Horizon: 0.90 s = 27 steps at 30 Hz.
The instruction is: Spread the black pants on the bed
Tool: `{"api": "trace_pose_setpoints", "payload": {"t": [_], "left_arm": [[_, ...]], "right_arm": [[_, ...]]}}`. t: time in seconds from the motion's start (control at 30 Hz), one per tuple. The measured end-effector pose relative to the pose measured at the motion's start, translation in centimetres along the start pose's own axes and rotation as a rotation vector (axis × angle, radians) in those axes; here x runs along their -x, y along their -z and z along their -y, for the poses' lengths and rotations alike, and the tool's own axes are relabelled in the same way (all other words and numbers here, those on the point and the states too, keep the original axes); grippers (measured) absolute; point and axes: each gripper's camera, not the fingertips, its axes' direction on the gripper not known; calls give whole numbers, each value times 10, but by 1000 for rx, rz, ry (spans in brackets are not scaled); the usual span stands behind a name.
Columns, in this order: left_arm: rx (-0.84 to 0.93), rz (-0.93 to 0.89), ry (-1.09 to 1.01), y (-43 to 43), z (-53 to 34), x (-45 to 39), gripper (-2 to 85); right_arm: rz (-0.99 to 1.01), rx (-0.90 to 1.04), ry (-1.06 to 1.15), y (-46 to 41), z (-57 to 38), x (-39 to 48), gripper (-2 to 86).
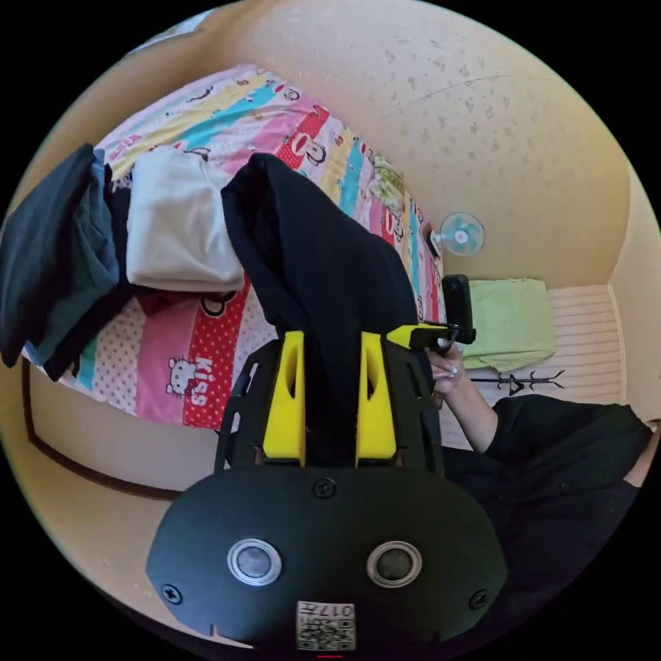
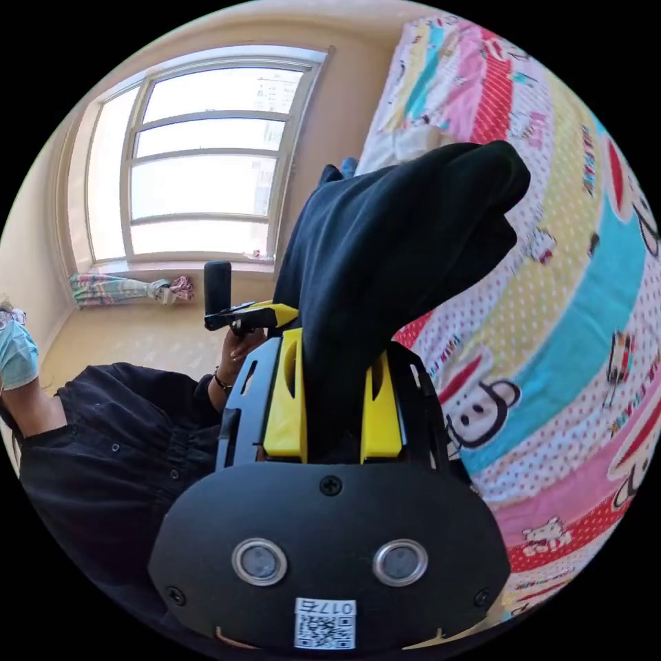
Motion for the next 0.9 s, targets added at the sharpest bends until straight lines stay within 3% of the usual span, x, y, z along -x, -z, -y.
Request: {"api": "trace_pose_setpoints", "payload": {"t": [0.13,0.23,0.3,0.37,0.43,0.57,0.77,0.9], "left_arm": [[-185,106,-5,88,76,62,123],[-224,206,44,95,125,136,133],[-160,296,154,72,148,195,146],[13,450,336,27,160,264,155],[8,521,300,7,152,281,136],[-35,645,269,3,135,281,133],[-132,629,250,25,116,292,153],[-29,587,149,41,103,293,139]], "right_arm": [[27,-34,84,-39,135,23,132],[-43,-13,74,-83,218,9,150],[-142,22,-28,-119,260,-21,166],[-305,117,-227,-164,290,-65,182],[-418,270,-306,-221,313,-89,195],[-565,358,-297,-248,326,-72,207],[-435,209,-138,-203,294,-48,192],[-382,186,-45,-139,237,-35,160]]}}
